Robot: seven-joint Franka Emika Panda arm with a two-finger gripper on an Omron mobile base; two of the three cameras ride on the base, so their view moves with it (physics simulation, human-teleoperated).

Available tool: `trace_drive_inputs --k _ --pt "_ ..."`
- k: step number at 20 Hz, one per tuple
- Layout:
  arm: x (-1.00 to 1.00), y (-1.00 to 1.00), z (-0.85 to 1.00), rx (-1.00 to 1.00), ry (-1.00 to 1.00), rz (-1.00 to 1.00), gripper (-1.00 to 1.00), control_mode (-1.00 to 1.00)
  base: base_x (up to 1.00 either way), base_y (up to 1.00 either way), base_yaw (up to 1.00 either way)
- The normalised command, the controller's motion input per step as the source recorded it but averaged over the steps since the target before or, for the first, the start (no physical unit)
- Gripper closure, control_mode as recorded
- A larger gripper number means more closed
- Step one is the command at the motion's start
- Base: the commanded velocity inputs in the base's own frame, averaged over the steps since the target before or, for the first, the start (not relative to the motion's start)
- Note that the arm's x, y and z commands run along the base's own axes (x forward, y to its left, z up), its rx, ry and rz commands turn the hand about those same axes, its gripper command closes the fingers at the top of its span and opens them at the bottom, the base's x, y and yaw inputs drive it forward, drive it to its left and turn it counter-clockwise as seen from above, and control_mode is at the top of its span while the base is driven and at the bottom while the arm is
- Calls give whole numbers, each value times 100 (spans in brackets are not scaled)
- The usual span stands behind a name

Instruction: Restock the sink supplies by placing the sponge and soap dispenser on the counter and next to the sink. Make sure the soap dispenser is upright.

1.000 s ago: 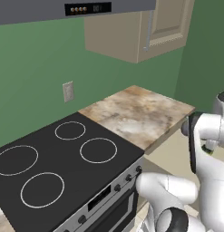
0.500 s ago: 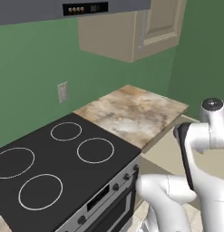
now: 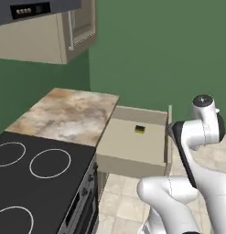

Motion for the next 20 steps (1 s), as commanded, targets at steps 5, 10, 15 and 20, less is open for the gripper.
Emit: trace_drive_inputs --k 5,10,15,20 --pt "0 0 0 0 0 0 100 100 -31 0 -93" --pt "0 0 0 0 0 0 100 100 -2 0 -100" --pt "0 0 0 0 0 0 100 100 0 0 -100" --pt "0 0 0 0 0 0 100 100 0 0 -99"
